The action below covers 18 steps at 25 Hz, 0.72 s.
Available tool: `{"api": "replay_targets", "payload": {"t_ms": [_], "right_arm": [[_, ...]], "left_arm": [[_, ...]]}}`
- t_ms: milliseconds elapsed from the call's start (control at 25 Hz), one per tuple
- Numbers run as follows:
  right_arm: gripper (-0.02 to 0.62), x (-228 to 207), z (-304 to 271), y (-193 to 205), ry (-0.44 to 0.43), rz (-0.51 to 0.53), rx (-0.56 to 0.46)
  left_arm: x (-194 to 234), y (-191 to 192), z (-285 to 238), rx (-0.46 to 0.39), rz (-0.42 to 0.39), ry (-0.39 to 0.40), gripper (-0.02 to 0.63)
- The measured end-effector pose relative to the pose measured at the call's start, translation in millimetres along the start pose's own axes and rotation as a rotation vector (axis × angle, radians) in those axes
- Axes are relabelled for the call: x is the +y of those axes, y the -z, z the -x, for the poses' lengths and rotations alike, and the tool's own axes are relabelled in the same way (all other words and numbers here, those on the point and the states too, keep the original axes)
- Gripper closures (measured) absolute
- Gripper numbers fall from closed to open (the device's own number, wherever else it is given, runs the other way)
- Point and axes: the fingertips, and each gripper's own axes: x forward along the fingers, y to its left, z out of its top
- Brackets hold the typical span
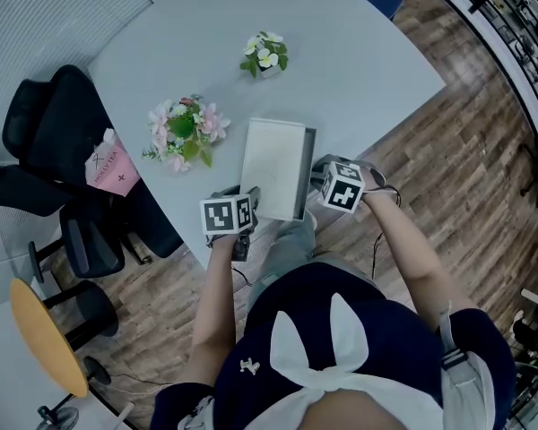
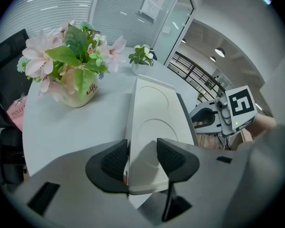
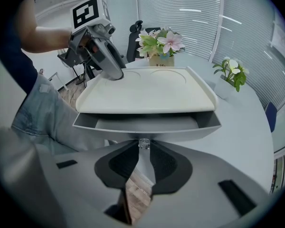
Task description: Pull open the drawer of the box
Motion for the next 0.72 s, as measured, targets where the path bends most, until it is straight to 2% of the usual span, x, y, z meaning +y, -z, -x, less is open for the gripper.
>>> {"api": "replay_targets", "payload": {"t_ms": [720], "right_arm": [[0.517,-0.8,5.2,8.2,0.012,-0.052,-0.01]], "left_arm": [[-0.7,-0.6,0.6,-0.007,0.0,0.006,0.402]]}}
